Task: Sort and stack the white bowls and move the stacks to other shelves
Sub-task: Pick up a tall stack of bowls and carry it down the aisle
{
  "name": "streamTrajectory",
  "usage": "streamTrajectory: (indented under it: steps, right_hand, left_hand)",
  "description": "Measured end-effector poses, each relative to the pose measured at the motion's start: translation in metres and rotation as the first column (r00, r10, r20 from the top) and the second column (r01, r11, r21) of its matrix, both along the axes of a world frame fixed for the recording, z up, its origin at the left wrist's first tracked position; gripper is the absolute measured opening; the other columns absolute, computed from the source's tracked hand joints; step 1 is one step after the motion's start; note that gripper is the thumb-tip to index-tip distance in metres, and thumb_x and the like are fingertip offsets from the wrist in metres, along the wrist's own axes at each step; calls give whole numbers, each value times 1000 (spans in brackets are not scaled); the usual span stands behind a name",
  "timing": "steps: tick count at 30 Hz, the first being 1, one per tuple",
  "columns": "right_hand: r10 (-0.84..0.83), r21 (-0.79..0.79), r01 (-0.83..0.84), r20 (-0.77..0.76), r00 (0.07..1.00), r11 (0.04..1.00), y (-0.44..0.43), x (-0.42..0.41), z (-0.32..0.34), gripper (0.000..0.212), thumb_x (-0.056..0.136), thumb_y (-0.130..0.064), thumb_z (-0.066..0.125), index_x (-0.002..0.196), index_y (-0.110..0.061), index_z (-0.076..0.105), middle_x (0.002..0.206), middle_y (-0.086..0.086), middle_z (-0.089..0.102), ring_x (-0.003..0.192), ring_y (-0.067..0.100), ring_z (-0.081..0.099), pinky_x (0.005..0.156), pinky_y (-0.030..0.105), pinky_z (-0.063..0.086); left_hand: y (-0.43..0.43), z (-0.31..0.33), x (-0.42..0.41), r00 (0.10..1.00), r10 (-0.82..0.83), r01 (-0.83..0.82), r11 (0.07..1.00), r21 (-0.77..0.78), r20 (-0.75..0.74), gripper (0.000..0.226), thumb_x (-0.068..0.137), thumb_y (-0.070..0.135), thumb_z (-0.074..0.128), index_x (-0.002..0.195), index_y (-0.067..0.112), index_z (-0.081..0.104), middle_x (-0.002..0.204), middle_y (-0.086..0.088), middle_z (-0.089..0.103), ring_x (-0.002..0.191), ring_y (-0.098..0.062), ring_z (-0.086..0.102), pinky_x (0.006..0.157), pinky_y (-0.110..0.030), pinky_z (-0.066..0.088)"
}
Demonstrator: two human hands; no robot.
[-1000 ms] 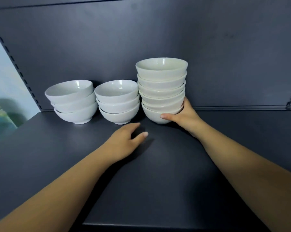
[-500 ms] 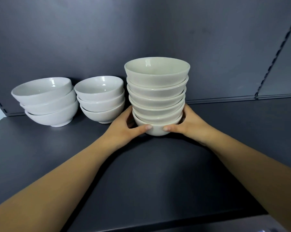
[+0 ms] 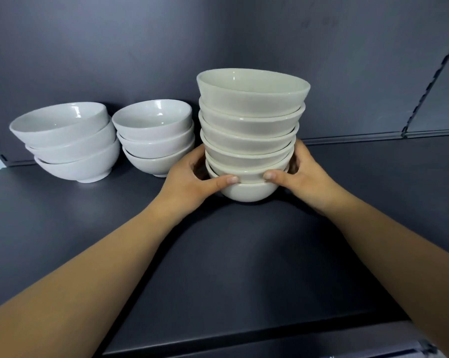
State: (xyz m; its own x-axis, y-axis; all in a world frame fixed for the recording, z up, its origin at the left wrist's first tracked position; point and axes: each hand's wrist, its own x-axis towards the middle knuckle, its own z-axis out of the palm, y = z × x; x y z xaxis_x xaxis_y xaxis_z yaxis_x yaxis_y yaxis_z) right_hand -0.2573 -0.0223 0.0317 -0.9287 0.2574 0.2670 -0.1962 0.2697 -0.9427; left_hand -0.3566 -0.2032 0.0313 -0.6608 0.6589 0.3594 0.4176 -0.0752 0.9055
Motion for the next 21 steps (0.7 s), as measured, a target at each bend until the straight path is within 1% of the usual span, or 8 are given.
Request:
streamTrajectory:
  steps: [3,7,10,13,14,17,21]
  right_hand:
    - [-15,15,15,-12,1000,1000,0,0,0,72,49,-44,75,112,-43,40,116,-25,55,112,-10,51,91,15,44]
    - [5,12,-5,-29,1000,1000,-1,1,1,68,52,-35,77,111,-40,42,112,-24,57,107,-12,54,86,9,45]
    - [12,15,-12,-38,999,1000,-3,3,4,68,51,-39,75,111,-40,43,111,-26,57,106,-13,54,85,9,45]
    - [23,35,-20,-76,997,999,-2,4,6,85,55,-29,79,125,-39,30,121,-26,49,112,-14,49,89,9,42]
    - [34,30,-31,-82,996,999,-2,3,7,87,56,-30,78,126,-40,29,122,-25,49,113,-12,49,90,10,43]
    - [43,-46,-46,-78,996,998,-3,3,10,72,54,-38,73,117,-43,40,113,-27,58,110,-7,54,88,14,46]
    - [-10,-28,7,-110,994,1000,-3,0,14,68,53,-35,77,114,-37,45,110,-20,60,104,-9,57,82,10,46]
  left_hand:
    - [2,0,1,1000,-26,25,999,45,10,45,65,11,71,104,26,55,89,34,66,94,14,59,77,-5,44]
    - [2,-2,-2,999,-34,34,998,56,7,48,65,9,77,104,24,55,92,32,67,95,12,59,78,-6,44]
    - [2,-3,-3,999,-39,39,998,57,0,46,65,11,70,106,25,54,94,31,67,98,11,59,80,-7,44]
    - [2,-3,-4,999,-47,48,998,51,-12,51,62,17,76,107,28,53,97,32,66,100,11,58,81,-7,44]
    - [2,-3,-3,999,-47,47,998,50,-8,53,61,21,77,108,28,53,99,32,66,101,10,58,81,-8,44]
    - [2,-3,-4,999,-37,36,998,54,11,57,58,31,73,111,28,53,102,29,66,105,7,58,83,-9,44]
    - [2,-4,-5,999,-35,33,998,55,21,58,57,33,73,111,26,54,102,28,66,105,5,59,83,-10,45]
